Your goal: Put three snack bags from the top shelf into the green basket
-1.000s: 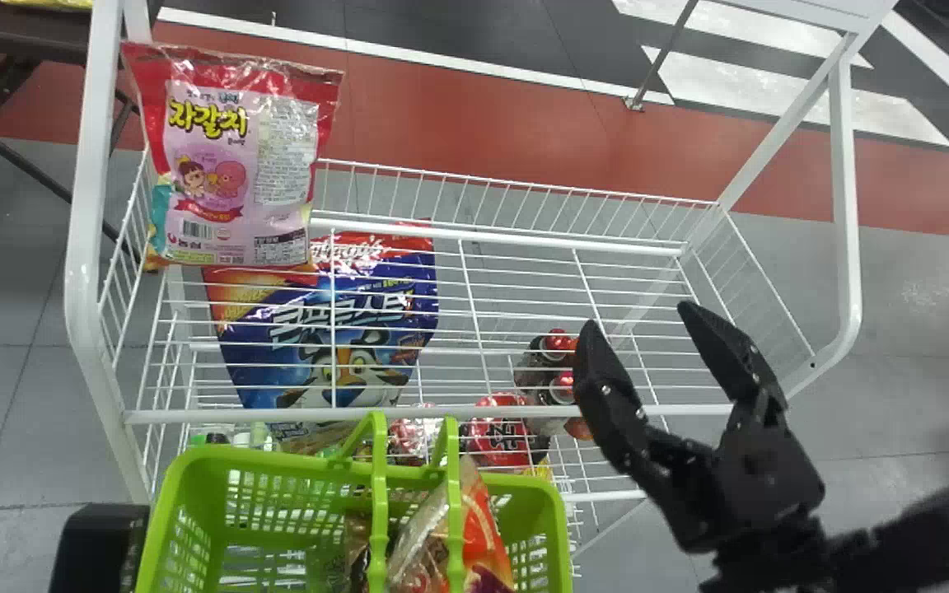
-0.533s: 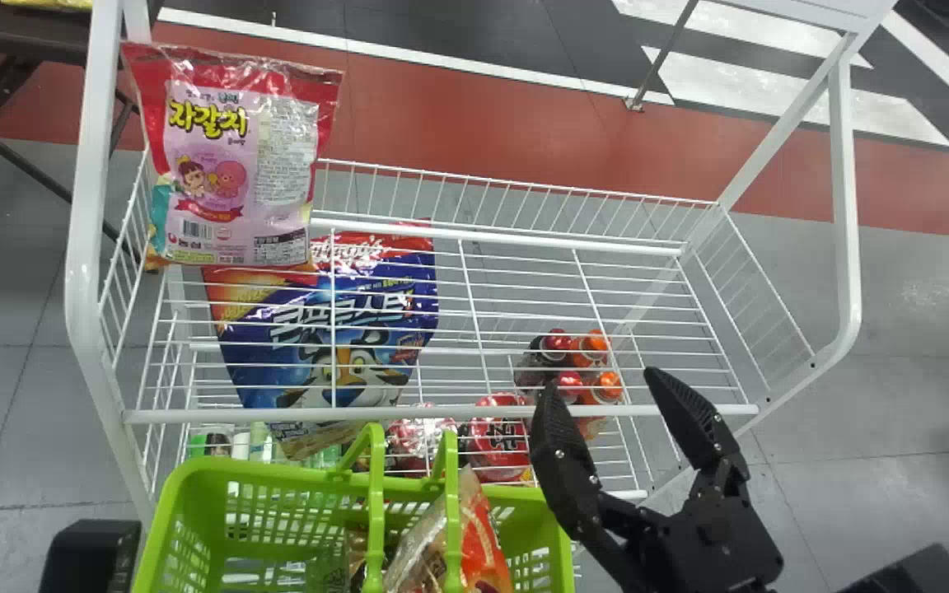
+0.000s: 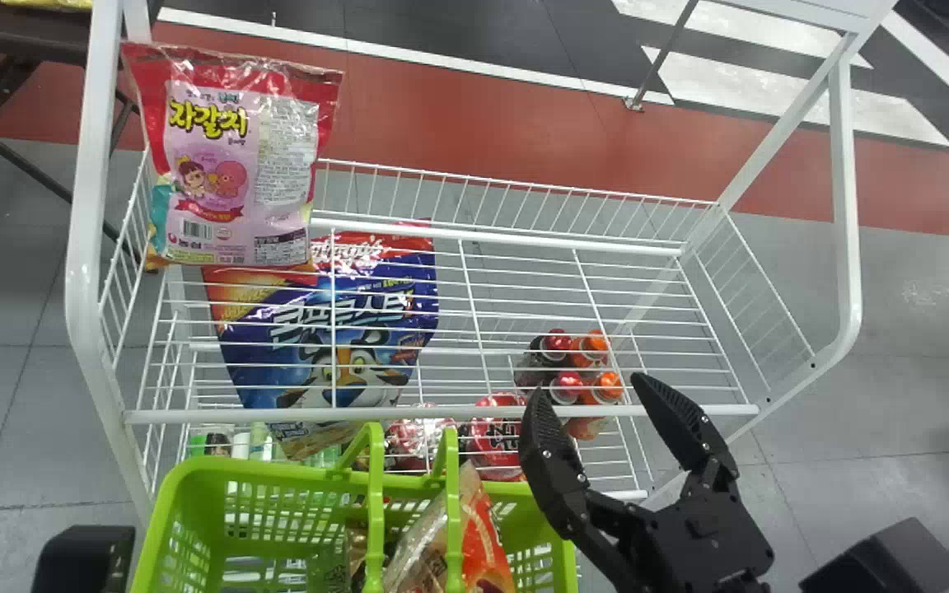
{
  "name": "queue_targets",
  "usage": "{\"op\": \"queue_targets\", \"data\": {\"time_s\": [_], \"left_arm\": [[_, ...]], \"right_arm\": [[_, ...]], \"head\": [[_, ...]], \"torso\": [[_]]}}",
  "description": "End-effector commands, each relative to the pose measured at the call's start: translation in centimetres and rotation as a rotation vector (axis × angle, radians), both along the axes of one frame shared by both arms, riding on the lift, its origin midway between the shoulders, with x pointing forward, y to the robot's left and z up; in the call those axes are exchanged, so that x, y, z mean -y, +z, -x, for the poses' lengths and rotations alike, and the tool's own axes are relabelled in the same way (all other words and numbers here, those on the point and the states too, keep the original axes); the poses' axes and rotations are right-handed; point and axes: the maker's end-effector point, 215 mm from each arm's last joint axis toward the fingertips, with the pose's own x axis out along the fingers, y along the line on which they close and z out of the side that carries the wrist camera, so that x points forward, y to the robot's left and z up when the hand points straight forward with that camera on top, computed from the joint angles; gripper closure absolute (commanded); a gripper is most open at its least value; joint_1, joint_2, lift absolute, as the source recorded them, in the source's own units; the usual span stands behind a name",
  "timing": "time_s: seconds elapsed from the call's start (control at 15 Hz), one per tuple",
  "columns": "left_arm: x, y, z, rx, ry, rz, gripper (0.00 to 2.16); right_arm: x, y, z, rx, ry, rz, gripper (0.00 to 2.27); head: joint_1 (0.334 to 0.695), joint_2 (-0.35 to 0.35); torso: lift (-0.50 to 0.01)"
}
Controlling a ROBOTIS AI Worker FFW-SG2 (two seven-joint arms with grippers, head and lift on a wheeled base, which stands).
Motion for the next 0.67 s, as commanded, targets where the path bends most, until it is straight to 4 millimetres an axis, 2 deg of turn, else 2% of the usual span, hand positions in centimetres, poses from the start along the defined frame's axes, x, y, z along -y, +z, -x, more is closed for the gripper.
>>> {"op": "queue_targets", "data": {"time_s": [0.0, 0.6], "left_arm": [[-0.21, -0.02, -0.15, 0.001, 0.007, 0.001, 1.41], [-0.33, 0.02, -0.48, 0.004, 0.018, 0.001, 1.41]], "right_arm": [[-0.03, 0.01, -0.02, 0.0, 0.001, 0.0, 0.08], [-0.08, 0.08, -0.19, 0.003, 0.003, 0.003, 0.08]], "head": [[0.695, -0.35], [0.695, -0.35]], "torso": [[-0.045], [-0.045]]}}
